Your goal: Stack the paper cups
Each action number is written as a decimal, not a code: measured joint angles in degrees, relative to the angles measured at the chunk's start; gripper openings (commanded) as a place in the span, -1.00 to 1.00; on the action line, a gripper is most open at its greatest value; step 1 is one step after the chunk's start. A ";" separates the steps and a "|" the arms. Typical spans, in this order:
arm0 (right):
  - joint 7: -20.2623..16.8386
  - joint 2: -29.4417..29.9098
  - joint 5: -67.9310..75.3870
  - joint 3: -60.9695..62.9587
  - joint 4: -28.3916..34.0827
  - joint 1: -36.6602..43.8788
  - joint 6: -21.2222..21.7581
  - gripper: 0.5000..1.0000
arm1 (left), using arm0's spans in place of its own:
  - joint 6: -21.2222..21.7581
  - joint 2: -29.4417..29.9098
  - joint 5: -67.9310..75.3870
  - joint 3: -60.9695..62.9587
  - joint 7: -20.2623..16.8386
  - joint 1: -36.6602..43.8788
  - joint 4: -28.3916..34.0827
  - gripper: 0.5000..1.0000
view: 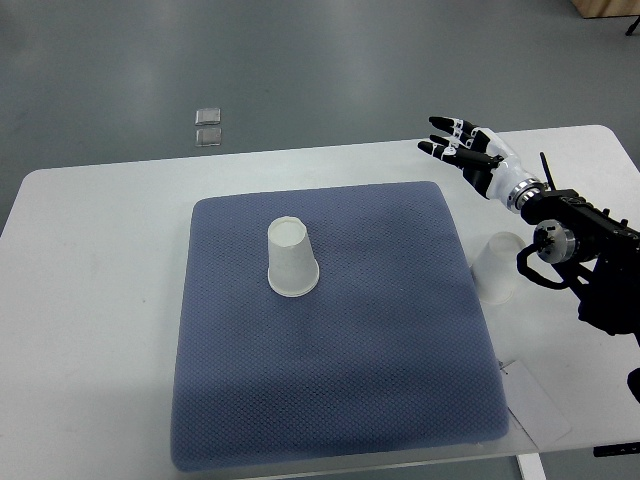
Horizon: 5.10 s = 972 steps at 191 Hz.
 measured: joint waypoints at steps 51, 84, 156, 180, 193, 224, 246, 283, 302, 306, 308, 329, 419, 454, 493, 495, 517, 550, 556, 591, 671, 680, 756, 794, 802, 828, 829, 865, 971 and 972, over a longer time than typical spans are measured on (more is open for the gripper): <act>0.00 0.00 -0.09 0.07 0.18 -0.20 1.25 0.65 | 0.00 0.00 0.20 -0.22 -0.09 -0.31 -0.26 1.00; 0.00 -0.16 -0.05 0.18 0.18 -0.26 1.72 0.65 | 0.00 0.00 0.20 -0.17 -0.09 0.15 0.15 1.00; 0.09 -0.52 0.08 0.56 0.18 0.16 1.75 0.65 | 0.00 0.00 0.19 -0.18 -0.09 0.22 0.11 1.00; 0.09 -0.58 0.09 0.88 0.18 0.25 1.71 0.65 | 0.00 0.00 0.17 -0.18 -0.09 0.22 0.11 1.00; 0.09 -0.65 0.09 1.08 0.18 0.29 1.68 0.65 | 0.00 0.00 0.17 -0.18 -0.09 0.22 0.11 1.00; 0.09 -0.76 0.59 1.28 0.13 0.96 1.66 0.65 | 0.00 0.00 0.17 -0.20 -0.09 0.22 0.11 1.00; 0.09 -0.90 0.77 1.37 0.09 1.09 1.66 0.65 | 0.00 0.00 0.17 -0.20 -0.09 0.22 0.11 1.00; 0.09 -2.10 0.77 1.38 0.14 1.23 4.24 0.65 | 0.00 0.00 0.17 -0.20 -0.09 0.22 0.11 1.00; 0.09 -3.10 0.56 1.27 0.16 1.23 6.99 0.65 | 0.00 0.00 0.17 -0.20 -0.09 0.22 0.11 1.00; 0.09 -3.41 0.50 1.22 0.16 1.23 7.63 0.65 | 0.00 0.00 0.17 -0.20 -0.09 0.22 0.11 1.00; 0.09 -3.54 0.48 1.20 0.17 1.23 7.87 0.65 | 0.00 0.00 0.17 -0.20 -0.09 0.22 0.11 1.00; 0.09 -5.32 0.25 1.03 0.21 1.17 9.55 0.64 | 0.00 0.00 0.17 -0.20 -0.09 0.22 0.11 1.00; 3.60 -22.18 -13.46 -1.68 8.24 0.60 16.41 0.63 | 0.00 0.00 0.18 -0.20 -0.09 0.22 0.10 1.00; 6.22 -29.02 -22.49 -5.20 14.94 1.40 17.71 0.63 | 0.00 0.00 0.18 -0.20 -0.08 0.21 0.10 1.00; 6.44 -34.69 -32.66 -6.75 23.59 2.37 18.06 0.63 | 0.00 0.00 0.18 -0.20 -0.08 0.21 0.10 1.00; 6.44 -34.91 -33.41 -6.87 23.99 2.42 18.05 0.63 | 0.00 0.00 0.18 -0.20 -0.08 0.21 0.10 1.00; 6.44 -36.68 -40.95 -8.59 27.57 3.32 17.96 0.63 | 0.00 0.00 0.18 -0.20 -0.08 0.22 0.10 1.00; 6.25 -37.97 -47.21 -11.05 30.35 3.66 17.15 0.63 | 0.00 0.00 0.18 -0.20 -0.08 0.22 0.10 1.00; 6.18 -38.05 -48.57 -11.31 30.63 3.66 17.00 0.63 | 0.00 0.00 0.18 -0.20 -0.08 0.22 0.10 1.00; 5.93 -37.65 -56.97 -11.96 31.56 3.16 15.57 0.63 | 0.00 0.00 0.18 -0.20 -0.08 0.22 0.10 1.00; 4.45 -36.37 -61.16 -15.19 31.64 3.24 11.31 0.63 | 0.00 0.00 0.18 -0.20 -0.07 0.22 0.11 1.00; 4.08 -36.03 -61.17 -15.26 31.64 3.25 11.21 0.63 | 0.00 0.00 0.18 -0.20 -0.07 0.22 0.11 1.00; 2.65 -33.97 -62.47 -16.18 31.64 3.07 11.13 0.63 | 0.00 0.00 0.18 -0.20 -0.08 0.22 0.11 1.00; 2.65 -33.97 -62.55 -17.68 31.64 3.03 11.15 0.63 | 0.00 0.00 0.18 -0.20 -0.08 0.22 0.11 1.00; 2.67 -33.97 -62.58 -17.88 31.64 2.96 11.15 0.63 | 0.00 0.00 0.18 -0.20 -0.08 0.22 0.11 1.00; 2.72 -33.72 -62.90 -18.75 31.51 2.91 10.37 0.63 | 0.00 0.00 0.18 -0.20 -0.08 0.22 0.11 1.00; 2.72 -33.69 -62.90 -18.77 31.51 2.90 10.29 0.63 | 0.00 0.00 0.18 -0.20 -0.08 0.22 0.11 1.00; 2.72 -32.84 -63.01 -19.77 31.02 2.90 8.25 0.63 | 0.00 0.00 0.18 -0.19 -0.08 0.22 0.11 1.00; 2.70 -31.62 -63.11 -22.25 29.94 2.72 5.98 0.49 | 0.00 0.00 0.18 -0.19 -0.09 0.22 0.11 1.00; 2.70 -31.61 -63.11 -22.25 29.92 2.72 5.98 0.49 | 0.00 0.00 0.18 -0.19 -0.09 0.22 0.11 1.00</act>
